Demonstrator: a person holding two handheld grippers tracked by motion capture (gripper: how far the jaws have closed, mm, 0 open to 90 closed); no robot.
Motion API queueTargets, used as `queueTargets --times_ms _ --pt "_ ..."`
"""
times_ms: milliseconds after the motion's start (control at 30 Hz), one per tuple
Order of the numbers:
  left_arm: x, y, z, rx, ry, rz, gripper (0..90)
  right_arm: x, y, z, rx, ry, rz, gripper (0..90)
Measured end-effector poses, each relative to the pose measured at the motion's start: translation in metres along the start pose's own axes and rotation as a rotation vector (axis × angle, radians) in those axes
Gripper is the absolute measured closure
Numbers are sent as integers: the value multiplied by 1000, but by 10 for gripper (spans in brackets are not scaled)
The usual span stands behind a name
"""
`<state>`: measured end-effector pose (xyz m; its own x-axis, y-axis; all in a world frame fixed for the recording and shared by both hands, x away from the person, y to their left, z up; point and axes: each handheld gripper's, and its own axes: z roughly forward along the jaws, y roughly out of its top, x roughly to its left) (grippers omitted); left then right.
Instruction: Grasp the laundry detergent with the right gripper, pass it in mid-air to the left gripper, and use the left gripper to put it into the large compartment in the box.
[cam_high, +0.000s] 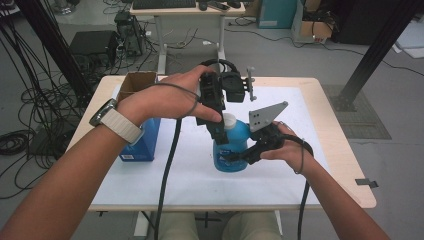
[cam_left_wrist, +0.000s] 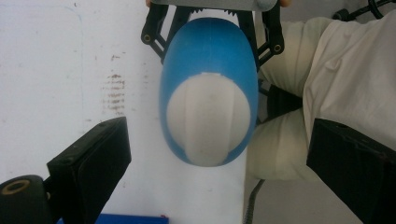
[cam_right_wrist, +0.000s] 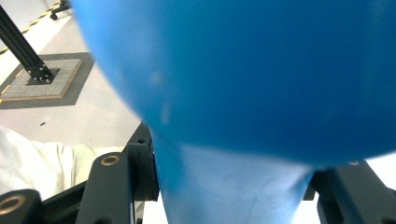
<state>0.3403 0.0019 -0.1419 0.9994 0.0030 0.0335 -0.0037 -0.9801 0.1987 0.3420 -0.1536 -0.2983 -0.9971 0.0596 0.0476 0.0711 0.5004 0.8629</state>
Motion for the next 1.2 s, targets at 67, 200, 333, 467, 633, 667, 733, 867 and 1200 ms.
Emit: queueTargets --times_ms 67,200,333,467,633,667,733,867,1200 --pt "0 0 0 1 2 4 66 0 0 0 0 0 2 430" --pt "0 0 0 0 0 0 66 -2 -1 0 -7 1 -12 430" --pt "1 0 0 2 1 4 66 -1 0 -1 -4 6 5 430" --pt "1 0 0 2 1 3 66 -1 0 -1 -4 -3 6 430" --pt "0 0 1 4 2 3 66 -2 -1 0 -7 -1 -10 431" --pt "0 0 1 4 2 3 66 -2 -1 0 -7 -1 -10 430" --pt "1 0 1 4 3 2 66 -2 -1 0 -7 0 -9 430" --pt "0 -1 1 5 4 2 66 -2 -1 -1 -7 0 -8 430" --pt "0 -1 1 5 4 -1 66 -2 -1 0 -7 -1 -5 430"
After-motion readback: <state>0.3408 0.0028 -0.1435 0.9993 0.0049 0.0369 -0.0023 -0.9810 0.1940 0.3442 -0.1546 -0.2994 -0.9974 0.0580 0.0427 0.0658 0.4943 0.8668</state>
